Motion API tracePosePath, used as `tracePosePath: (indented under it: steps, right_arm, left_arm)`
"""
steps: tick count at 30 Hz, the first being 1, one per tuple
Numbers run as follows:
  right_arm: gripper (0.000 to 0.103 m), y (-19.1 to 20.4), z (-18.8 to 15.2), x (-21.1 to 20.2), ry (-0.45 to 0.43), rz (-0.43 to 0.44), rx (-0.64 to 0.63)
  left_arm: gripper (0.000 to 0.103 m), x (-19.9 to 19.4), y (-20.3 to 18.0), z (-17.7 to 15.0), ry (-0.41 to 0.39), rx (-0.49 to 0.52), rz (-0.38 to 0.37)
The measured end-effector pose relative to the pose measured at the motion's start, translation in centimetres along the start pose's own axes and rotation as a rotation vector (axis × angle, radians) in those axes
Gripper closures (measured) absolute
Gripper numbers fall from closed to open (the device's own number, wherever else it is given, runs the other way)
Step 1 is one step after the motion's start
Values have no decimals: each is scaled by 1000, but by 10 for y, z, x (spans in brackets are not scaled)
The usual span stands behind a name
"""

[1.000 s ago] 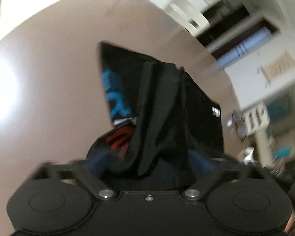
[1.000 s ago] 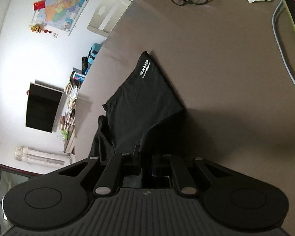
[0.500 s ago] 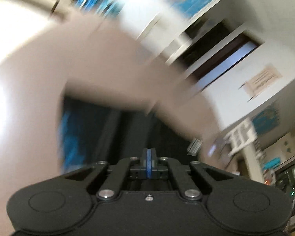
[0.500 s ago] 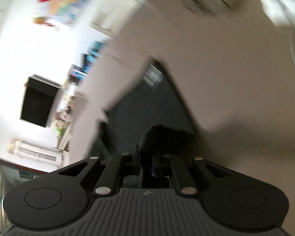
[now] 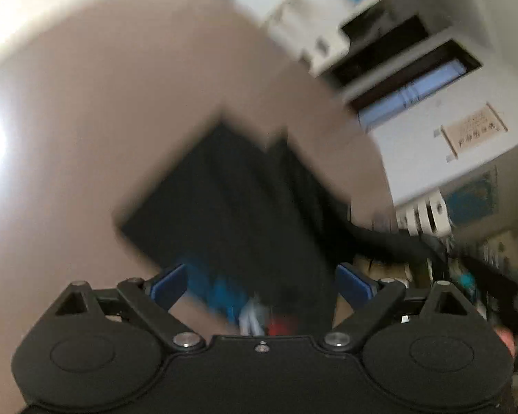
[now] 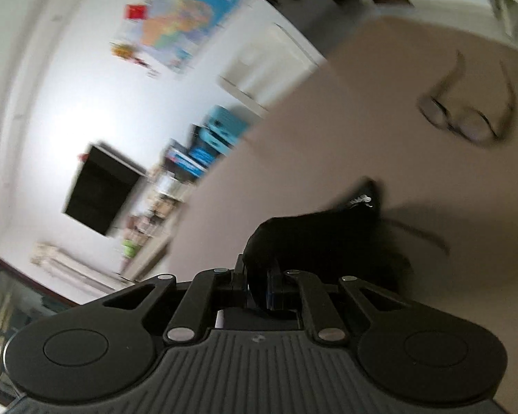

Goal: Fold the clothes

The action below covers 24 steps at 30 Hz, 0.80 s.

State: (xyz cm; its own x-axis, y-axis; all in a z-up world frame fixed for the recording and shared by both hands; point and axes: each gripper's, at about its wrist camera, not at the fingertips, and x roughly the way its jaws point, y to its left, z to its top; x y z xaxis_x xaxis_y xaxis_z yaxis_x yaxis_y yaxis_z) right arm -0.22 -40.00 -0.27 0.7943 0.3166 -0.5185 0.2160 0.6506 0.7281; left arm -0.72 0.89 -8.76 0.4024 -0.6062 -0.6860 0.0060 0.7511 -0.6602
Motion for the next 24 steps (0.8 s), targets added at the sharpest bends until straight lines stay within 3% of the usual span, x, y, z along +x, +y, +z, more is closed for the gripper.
tracePosePath:
  steps: [2,5,6,7,8,10,15,22,24]
  right_arm:
    - [93,-1,1,-1,8,-7,-20]
    - [93,0,2,0,30,7,-49]
    - [93,0,0,-1,40,8,-57]
    - [93,0,-1,0,54,10,-69]
    - [93,2,0,4,62,10,-75]
    - [93,1,-1,6,89,10,-90]
    - [93,-7,5,6,117,19,-59]
    - [93,-30,12,-4,120,28,-19]
    - [93,-35,13,-1,121,29,-11]
  left_arm:
    - [10,18,-13,-15,47,41,-8]
    - [14,35,-67,-40,-9,443,85]
    - [22,43,-97,-59,-33,734,83]
    - [42,52,-112,-72,-23,903,85]
    - [60,59,-121,-83,1,1007,94]
    - [75,75,-133,-102,42,1178,102]
    - [75,112,-142,-111,129,1296,113]
    - [36,120,-142,-116,160,1361,163]
    - [39,122,-145,-115,166,1368,164]
